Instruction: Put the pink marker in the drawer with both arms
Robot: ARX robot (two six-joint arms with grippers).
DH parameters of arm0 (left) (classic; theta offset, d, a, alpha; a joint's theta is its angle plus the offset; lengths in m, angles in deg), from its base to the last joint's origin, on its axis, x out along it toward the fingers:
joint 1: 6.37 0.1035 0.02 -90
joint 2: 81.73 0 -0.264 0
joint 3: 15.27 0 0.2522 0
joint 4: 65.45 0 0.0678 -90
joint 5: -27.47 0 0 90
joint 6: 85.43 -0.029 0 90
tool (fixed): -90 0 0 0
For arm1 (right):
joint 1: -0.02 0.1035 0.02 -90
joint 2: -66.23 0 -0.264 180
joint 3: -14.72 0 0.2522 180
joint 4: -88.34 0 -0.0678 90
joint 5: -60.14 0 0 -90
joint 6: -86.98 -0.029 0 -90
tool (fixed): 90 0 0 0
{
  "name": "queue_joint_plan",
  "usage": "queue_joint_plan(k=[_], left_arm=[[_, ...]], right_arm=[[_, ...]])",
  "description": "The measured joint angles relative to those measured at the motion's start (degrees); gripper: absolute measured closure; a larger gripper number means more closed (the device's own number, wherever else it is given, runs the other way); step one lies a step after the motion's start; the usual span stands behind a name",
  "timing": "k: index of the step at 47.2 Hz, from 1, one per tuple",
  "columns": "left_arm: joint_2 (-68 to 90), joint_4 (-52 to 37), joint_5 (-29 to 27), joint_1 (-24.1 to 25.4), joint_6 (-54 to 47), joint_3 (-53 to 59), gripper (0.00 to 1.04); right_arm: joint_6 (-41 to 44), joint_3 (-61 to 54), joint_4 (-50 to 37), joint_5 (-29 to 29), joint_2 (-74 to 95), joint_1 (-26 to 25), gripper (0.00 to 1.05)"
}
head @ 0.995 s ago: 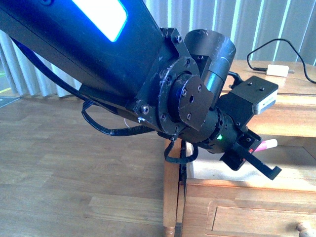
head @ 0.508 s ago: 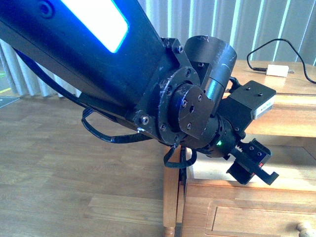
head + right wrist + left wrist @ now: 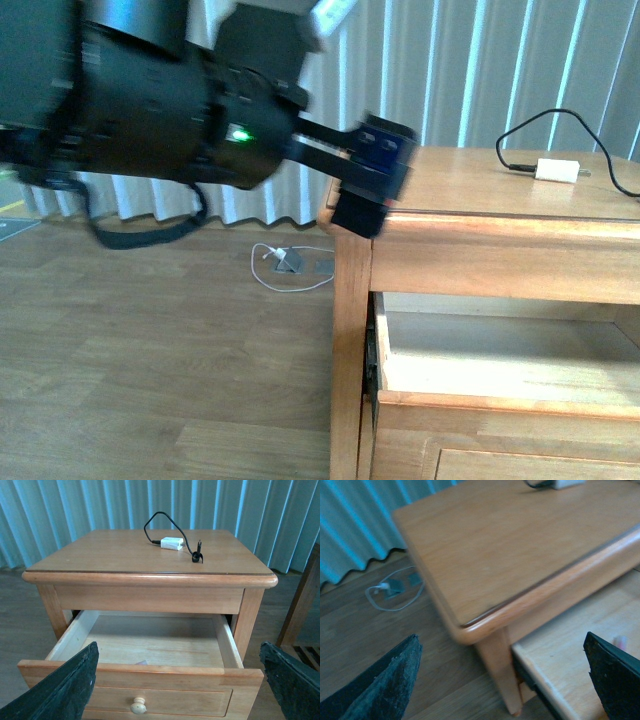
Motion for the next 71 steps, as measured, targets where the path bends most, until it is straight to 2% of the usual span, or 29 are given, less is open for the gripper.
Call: queue_joint_plan(k=[6,13,17,27,41,44,46,67,71], left_arm=[[-16.1,-2.6,-4.2,5.0,4.1,14.0,0.06],[-29.1,-1.0,-6.7,8.9,6.8,23.3,0.06],[-37.0,2.5,-7.6,11.6,9.0,28.4,0.06],[-64.2,17.9,-8.0,21.3,18.3,42.0,0.06],[-66.2,17.8,-6.8,22.0,19.8,42.3,0.07],[-67.2,14.5,-0.9,24.9,17.6,43.9,0.17],[-68.0,13.7,0.7,26.0,16.8,45.0,0.24],[-75.3,13.0,1.3,26.8,14.6,52.8,0.99],[-76.5,13.4,1.3,26.8,14.5,53.6,1.01]], right_arm=[[0.0,0.0,0.0,0.0,0.0,0.0,0.08],[0.0,0.0,0.0,0.0,0.0,0.0,0.08],[0.0,0.0,0.0,0.0,0.0,0.0,0.08],[0.0,0.0,0.0,0.0,0.0,0.0,0.08],[0.0,0.0,0.0,0.0,0.0,0.0,0.08],[0.0,0.0,0.0,0.0,0.0,0.0,0.08],[0.0,0.0,0.0,0.0,0.0,0.0,0.08],[0.0,0.0,0.0,0.0,0.0,0.0,0.08],[0.0,0.0,0.0,0.0,0.0,0.0,0.08]])
